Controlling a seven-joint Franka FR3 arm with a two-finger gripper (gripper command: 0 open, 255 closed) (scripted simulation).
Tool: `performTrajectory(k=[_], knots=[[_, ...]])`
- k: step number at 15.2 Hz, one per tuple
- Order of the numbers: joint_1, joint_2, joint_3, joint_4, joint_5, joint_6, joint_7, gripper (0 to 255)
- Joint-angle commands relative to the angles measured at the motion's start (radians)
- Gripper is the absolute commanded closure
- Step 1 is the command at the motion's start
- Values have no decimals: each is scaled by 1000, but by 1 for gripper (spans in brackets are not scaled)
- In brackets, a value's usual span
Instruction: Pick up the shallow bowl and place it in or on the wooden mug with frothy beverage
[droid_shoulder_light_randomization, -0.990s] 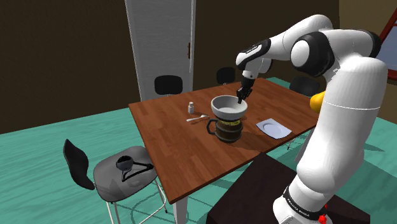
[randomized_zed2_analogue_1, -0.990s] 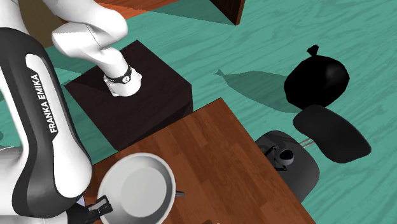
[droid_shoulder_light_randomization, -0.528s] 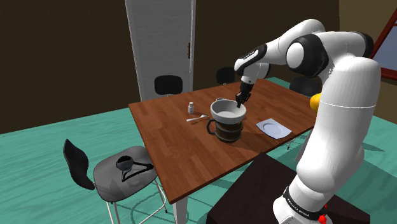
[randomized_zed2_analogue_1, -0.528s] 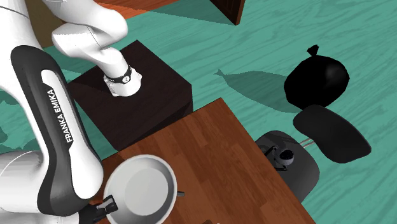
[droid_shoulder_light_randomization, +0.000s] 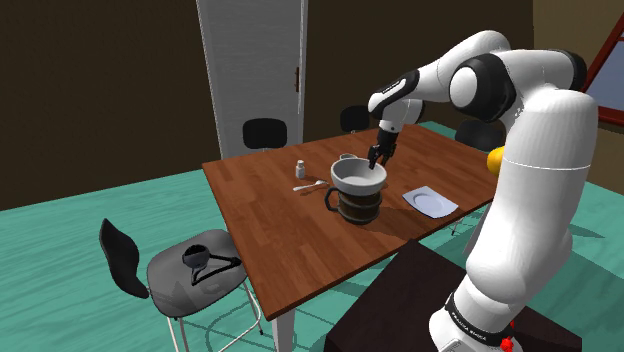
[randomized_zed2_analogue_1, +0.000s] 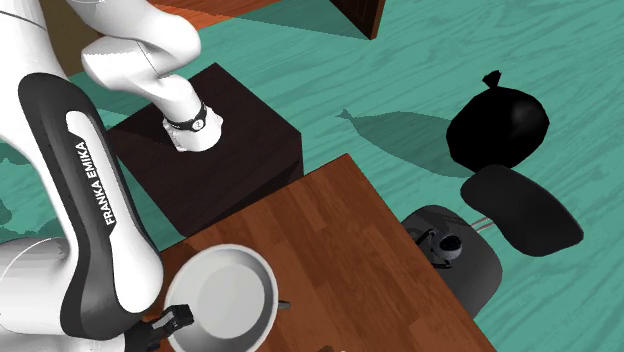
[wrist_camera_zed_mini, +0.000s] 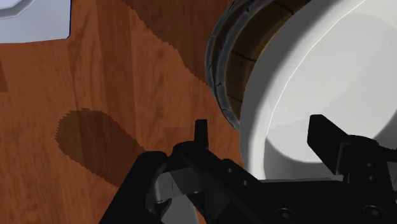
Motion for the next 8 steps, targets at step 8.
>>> performTrajectory(k=[8], knots=[[0,-55,-16,62,-39,-110,26,0]])
